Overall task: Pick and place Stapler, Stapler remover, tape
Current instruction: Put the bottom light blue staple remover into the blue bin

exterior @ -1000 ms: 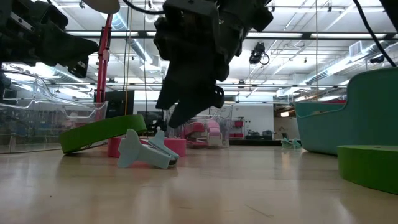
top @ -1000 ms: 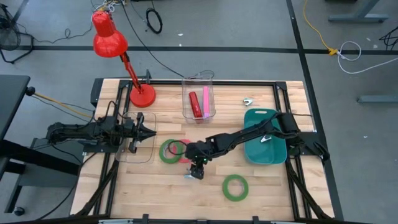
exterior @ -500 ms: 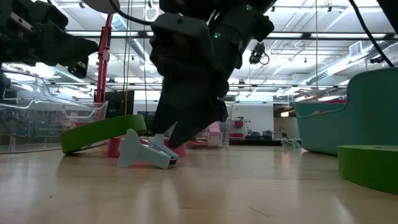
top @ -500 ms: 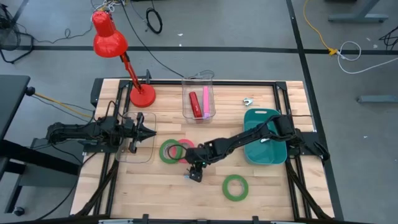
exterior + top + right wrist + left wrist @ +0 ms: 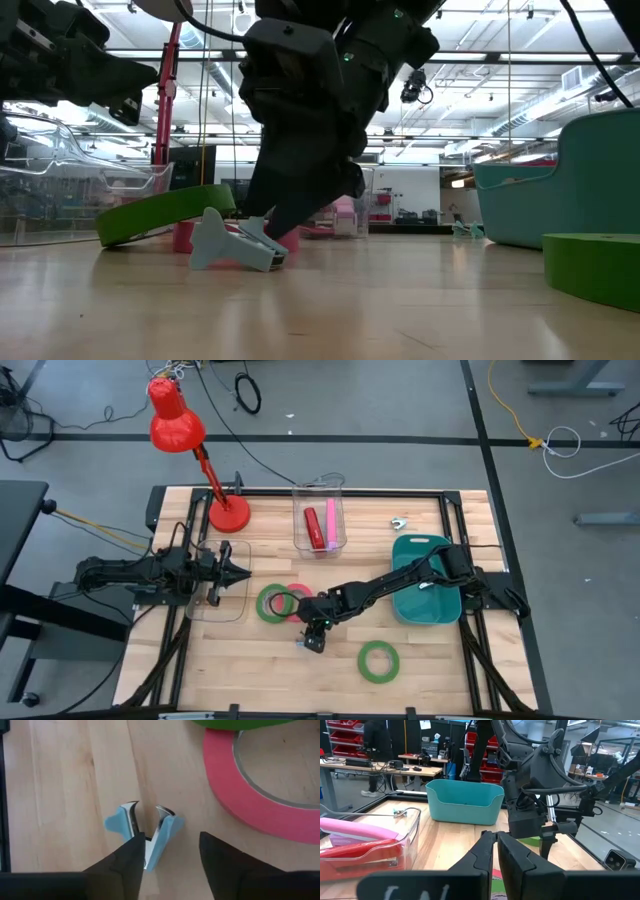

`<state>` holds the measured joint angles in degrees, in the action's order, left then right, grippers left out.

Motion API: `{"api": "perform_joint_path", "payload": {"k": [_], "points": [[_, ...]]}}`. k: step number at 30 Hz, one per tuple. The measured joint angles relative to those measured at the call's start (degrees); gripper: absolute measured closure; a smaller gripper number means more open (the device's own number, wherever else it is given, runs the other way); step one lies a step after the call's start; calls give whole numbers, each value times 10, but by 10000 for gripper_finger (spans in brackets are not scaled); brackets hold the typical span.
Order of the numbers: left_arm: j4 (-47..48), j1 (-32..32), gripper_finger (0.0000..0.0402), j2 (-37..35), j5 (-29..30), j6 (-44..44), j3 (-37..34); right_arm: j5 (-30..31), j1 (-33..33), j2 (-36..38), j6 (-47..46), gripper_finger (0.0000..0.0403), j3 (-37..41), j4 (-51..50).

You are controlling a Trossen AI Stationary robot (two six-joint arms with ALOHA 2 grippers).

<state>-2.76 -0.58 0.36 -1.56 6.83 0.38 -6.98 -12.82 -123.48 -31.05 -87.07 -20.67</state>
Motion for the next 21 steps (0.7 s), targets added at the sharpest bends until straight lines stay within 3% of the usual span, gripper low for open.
{"api": "perform_joint_path", "payload": {"k": [17, 21], "points": [[0, 0, 371, 0, 0, 0, 0, -11, 0, 0, 0, 392, 0, 14], [0, 0, 371, 0, 0, 0, 0, -16, 0, 0, 0, 397, 0, 14]]}}
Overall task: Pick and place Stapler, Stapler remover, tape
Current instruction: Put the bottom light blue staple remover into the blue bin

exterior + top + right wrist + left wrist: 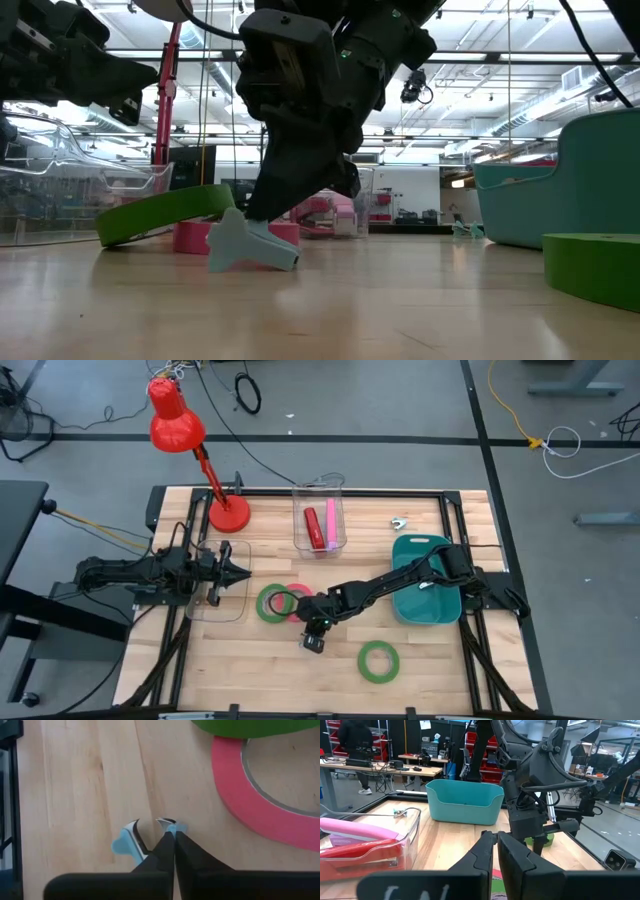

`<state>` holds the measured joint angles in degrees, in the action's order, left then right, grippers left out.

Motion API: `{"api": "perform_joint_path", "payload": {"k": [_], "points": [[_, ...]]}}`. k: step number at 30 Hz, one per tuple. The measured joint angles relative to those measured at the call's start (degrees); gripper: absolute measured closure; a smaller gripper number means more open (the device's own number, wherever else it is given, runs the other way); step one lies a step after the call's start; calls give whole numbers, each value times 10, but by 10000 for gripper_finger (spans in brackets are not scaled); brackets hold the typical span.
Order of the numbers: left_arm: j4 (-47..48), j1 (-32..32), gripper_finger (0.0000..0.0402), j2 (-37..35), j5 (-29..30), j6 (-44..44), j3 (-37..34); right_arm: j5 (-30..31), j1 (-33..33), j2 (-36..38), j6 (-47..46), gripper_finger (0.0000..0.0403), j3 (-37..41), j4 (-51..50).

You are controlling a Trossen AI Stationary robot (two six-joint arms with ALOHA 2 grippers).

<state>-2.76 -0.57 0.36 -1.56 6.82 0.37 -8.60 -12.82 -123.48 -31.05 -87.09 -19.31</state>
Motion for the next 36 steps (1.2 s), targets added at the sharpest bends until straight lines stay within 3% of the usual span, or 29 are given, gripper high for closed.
{"api": "perform_joint_path", "payload": {"k": [8, 27, 36], "points": [[0, 0, 371, 0, 0, 0, 0, 0, 0, 12, 5, 401, 0, -3], [0, 0, 371, 0, 0, 0, 0, 22, 48, 193, 105, 403, 2, -147], [0, 0, 371, 0, 0, 0, 0, 21, 84, 322, 121, 403, 152, -159]]}}
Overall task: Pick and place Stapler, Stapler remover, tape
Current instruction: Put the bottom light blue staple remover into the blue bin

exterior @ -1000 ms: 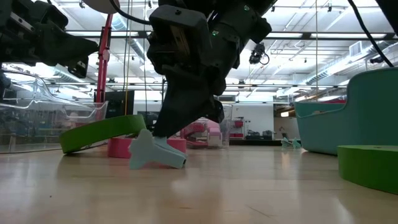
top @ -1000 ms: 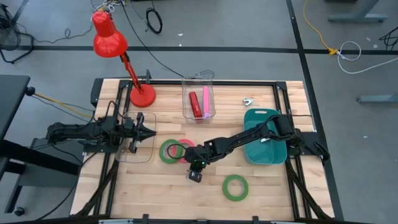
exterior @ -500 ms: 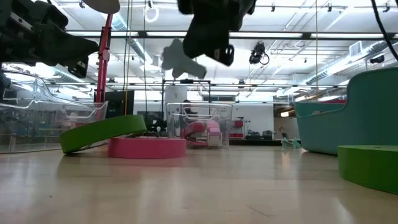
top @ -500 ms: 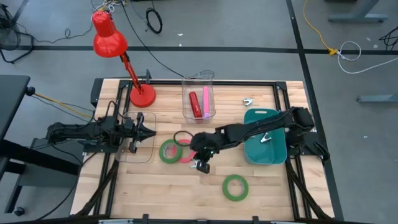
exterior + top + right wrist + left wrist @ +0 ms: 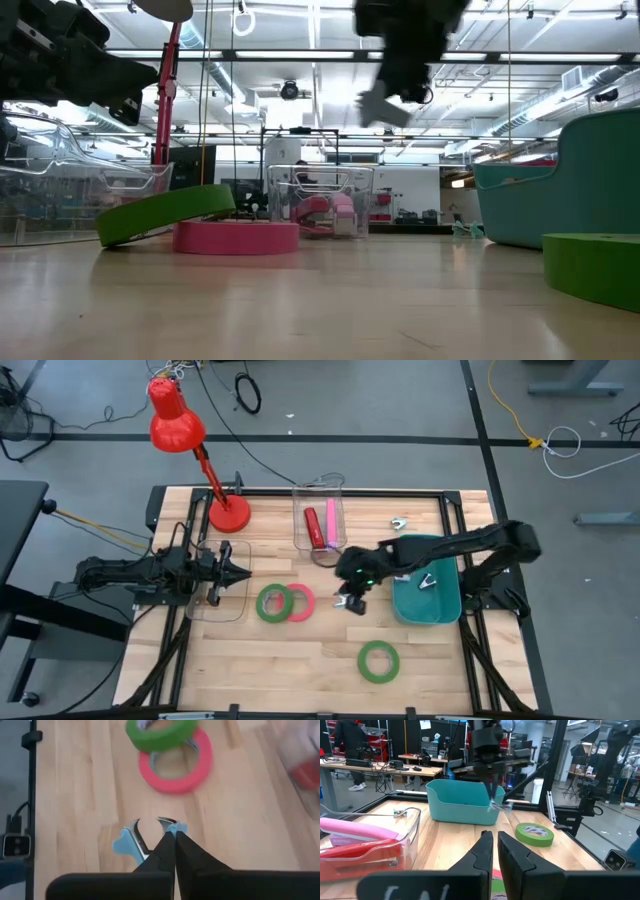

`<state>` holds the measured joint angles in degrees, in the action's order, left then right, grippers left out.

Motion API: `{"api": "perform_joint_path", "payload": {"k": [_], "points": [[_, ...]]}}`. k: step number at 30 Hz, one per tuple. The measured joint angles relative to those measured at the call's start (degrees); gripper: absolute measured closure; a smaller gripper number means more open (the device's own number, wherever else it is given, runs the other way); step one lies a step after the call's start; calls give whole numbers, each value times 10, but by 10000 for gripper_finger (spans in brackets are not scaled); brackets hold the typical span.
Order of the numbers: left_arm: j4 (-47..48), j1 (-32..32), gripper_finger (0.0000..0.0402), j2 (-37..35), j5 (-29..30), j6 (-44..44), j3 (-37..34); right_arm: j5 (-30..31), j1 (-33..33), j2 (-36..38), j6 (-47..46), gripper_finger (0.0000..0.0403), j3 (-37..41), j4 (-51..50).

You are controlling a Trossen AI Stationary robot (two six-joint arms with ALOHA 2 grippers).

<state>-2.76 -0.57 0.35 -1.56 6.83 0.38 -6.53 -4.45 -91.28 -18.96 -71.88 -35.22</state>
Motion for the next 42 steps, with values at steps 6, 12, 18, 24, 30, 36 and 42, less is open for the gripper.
{"api": "perform_joint_path", "payload": {"k": [6, 12, 18, 24, 30, 36, 42], "points": [[0, 0, 371, 0, 0, 0, 0, -1, 34, 127, -3, 403, 113, -18], [0, 0, 371, 0, 0, 0, 0, -6, 83, 218, 18, 403, 168, -84], [0, 0, 371, 0, 0, 0, 0, -5, 148, 259, 91, 403, 170, -177], [0, 0, 371, 0, 0, 0, 0, -5, 202, 265, 137, 403, 170, -243], [0, 0, 371, 0, 0, 0, 0, -4, 238, 265, 166, 403, 170, -261], [0, 0, 371, 0, 0, 0, 0, 22, 272, 251, 161, 403, 170, -308], [0, 0, 371, 0, 0, 0, 0, 96, 297, 219, 162, 403, 170, -362]]}}
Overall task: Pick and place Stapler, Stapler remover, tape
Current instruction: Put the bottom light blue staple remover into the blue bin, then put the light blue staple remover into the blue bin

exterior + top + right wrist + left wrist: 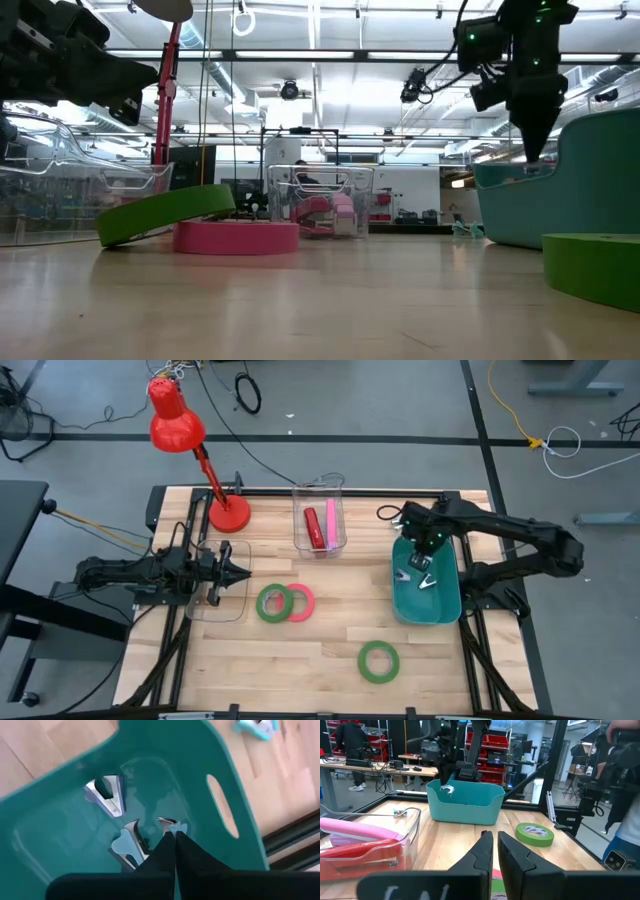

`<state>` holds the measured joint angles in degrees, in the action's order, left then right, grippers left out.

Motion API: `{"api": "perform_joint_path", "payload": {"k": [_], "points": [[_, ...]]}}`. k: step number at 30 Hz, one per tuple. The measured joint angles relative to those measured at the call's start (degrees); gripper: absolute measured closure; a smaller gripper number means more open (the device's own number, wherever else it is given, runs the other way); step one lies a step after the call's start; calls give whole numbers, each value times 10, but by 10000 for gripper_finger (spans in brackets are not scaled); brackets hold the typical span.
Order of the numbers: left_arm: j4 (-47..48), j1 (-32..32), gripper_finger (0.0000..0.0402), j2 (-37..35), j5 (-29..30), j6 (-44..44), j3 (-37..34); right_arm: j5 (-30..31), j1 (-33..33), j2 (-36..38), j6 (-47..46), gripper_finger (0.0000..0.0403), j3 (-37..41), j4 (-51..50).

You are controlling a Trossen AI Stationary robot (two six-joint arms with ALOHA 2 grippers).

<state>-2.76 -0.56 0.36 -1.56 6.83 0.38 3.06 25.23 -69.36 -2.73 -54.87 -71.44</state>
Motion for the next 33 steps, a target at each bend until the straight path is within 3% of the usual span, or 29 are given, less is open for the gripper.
{"api": "perform_joint_path", "payload": {"k": [10, 21, 26, 33], "points": [[0, 0, 371, 0, 0, 0, 0, 4, 5, -24, -61, 389, 0, 2], [0, 0, 371, 0, 0, 0, 0, -41, 4, -24, -150, 256, -11, -27], [0, 0, 371, 0, 0, 0, 0, -40, 7, -24, -131, 230, -69, -28], [0, 0, 371, 0, 0, 0, 0, -34, 48, -59, -19, 233, -173, -25]]}}
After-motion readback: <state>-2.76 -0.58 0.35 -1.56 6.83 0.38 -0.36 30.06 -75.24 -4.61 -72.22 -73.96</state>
